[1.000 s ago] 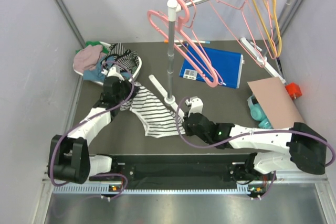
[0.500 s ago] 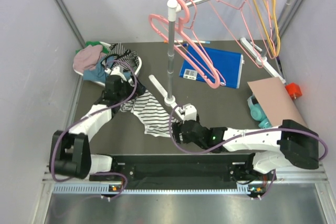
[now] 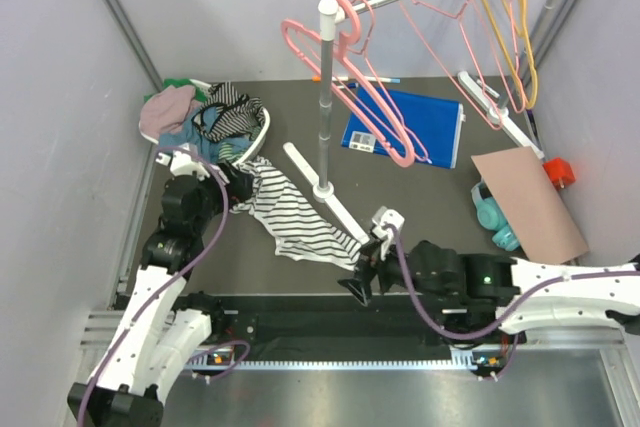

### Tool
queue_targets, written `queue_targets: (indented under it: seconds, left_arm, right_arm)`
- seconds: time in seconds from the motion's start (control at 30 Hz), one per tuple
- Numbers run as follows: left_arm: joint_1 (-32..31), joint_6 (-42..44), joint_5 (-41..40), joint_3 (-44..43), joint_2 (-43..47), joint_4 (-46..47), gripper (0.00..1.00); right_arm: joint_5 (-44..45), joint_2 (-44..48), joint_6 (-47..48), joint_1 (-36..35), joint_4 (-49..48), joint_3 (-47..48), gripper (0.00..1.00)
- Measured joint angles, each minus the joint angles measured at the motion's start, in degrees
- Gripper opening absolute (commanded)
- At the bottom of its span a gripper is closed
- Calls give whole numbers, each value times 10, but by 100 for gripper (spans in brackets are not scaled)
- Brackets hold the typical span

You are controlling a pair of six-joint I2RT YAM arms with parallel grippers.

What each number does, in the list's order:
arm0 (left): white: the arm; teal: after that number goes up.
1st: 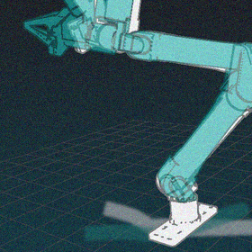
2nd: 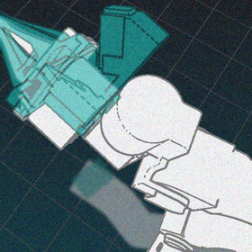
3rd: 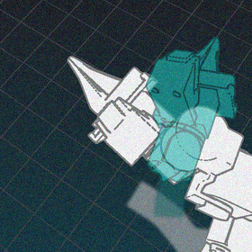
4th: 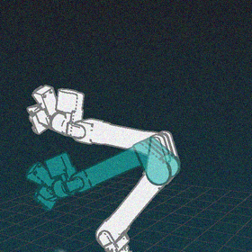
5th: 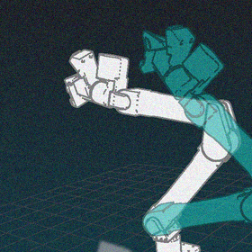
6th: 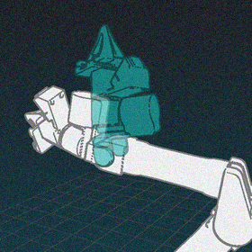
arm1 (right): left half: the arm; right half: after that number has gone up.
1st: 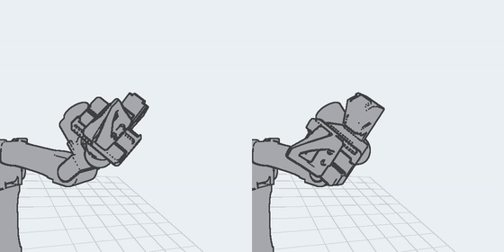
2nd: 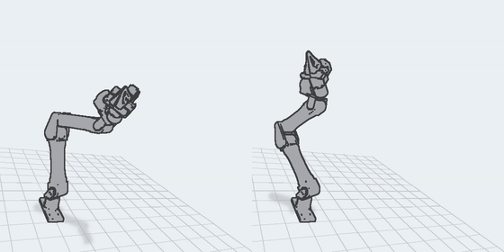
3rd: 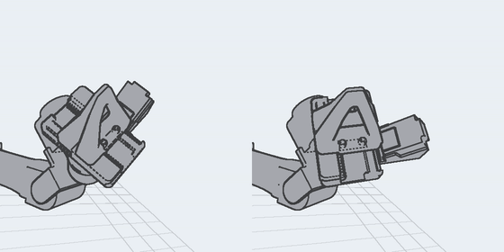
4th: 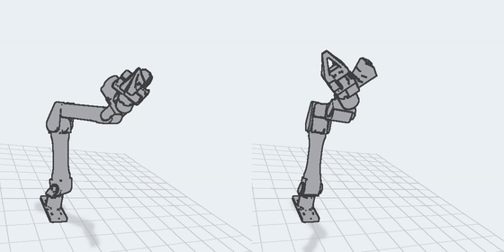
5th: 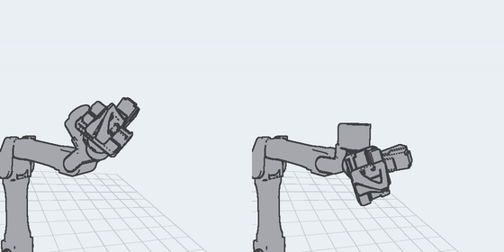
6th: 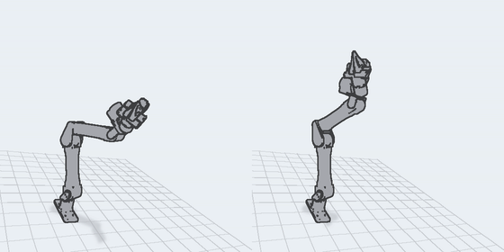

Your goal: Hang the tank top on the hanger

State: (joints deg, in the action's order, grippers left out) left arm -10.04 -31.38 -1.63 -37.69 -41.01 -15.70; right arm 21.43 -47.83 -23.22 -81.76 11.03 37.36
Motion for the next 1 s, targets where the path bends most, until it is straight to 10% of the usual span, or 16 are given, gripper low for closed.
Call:
queue_targets:
  seconds: [0.3, 0.67, 1.0]
  left_arm:
    - [0, 14, 31, -40, 22, -125, 99]
    - [-1, 78, -15, -49, 51, -156, 99]
    - [-1, 93, -38, -39, 98, -158, 99]
  right_arm:
    - [-13, 89, 64, -65, 102, 180, 85]
    - [140, -76, 227, -57, 136, 543, 86]
    - [39, -255, 260, 263, 187, 800, 77]
